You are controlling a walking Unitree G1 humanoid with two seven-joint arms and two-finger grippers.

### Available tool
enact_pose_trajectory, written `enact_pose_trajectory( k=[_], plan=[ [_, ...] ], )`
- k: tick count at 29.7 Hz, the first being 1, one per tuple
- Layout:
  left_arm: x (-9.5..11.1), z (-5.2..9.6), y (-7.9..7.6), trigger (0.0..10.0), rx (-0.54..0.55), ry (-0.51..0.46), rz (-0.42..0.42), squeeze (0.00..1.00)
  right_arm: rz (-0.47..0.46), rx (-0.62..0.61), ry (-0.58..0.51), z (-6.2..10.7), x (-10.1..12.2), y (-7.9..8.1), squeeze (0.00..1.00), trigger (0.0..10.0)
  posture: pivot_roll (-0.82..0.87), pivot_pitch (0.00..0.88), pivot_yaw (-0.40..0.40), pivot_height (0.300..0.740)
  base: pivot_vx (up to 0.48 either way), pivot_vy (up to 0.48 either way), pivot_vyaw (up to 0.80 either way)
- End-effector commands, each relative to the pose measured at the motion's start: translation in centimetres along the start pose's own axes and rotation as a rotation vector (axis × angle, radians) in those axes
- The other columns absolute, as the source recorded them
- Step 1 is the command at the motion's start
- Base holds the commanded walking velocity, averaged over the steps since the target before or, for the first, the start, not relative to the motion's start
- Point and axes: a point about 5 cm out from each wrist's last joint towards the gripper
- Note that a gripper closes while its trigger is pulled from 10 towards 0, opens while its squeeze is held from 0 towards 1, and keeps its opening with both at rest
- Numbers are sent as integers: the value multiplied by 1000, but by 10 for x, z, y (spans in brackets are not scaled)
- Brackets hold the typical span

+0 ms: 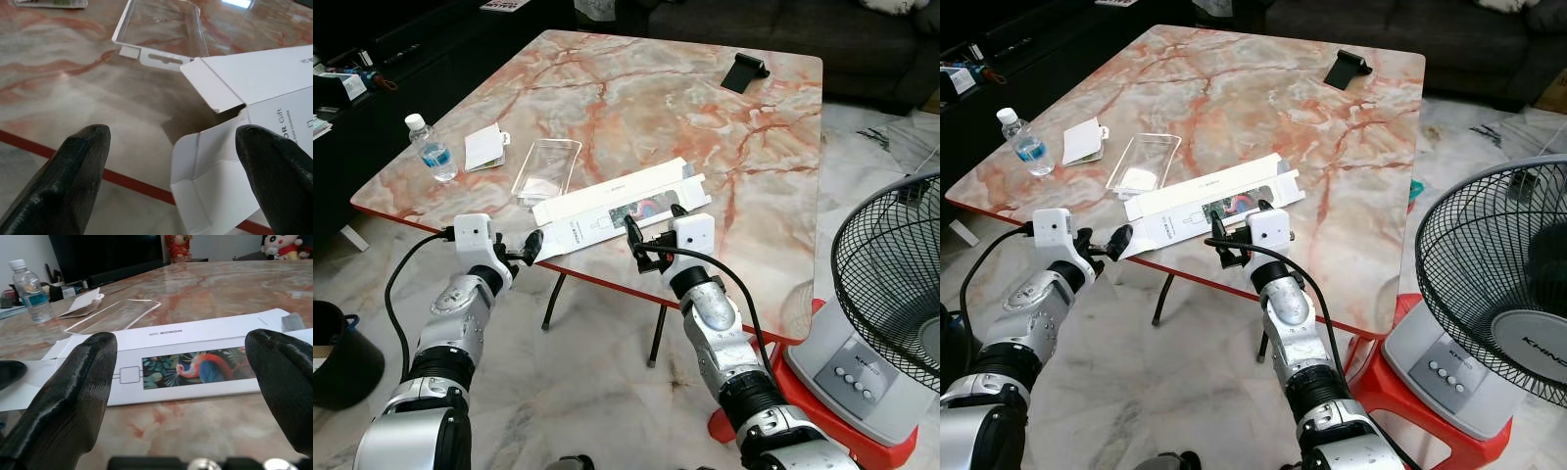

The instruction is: Picking trash to rubbish bin

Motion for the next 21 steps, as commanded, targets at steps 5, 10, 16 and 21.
enact_pose_trajectory(
  k=[5,10,16,21],
  plan=[
    [1,-1,1,314,2,12,-21,0,-7,4,2,0,0,2,0,10000,114,149,38,728,0,0,0],
    [1,-2,0,0,-3,11,-22,0,-7,3,2,0,0,2,0,10000,114,147,39,728,0,0,0],
    [1,-3,-6,0,-26,-1,-12,0,-13,6,-7,-1,2,4,0,10000,111,148,40,728,0,0,0],
    [2,-4,-6,0,-28,-6,14,0,-13,10,-9,-2,2,5,0,10000,112,148,42,728,0,0,0]
  ],
)
Point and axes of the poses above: a point about 5 cm out from each wrist's last joint towards the gripper, its own z axis pointing back from the gripper into the wrist, its own x axis along the axis of the wrist's last joint, y = z × x, and after that the axes turned 1 degree about z, right-handed
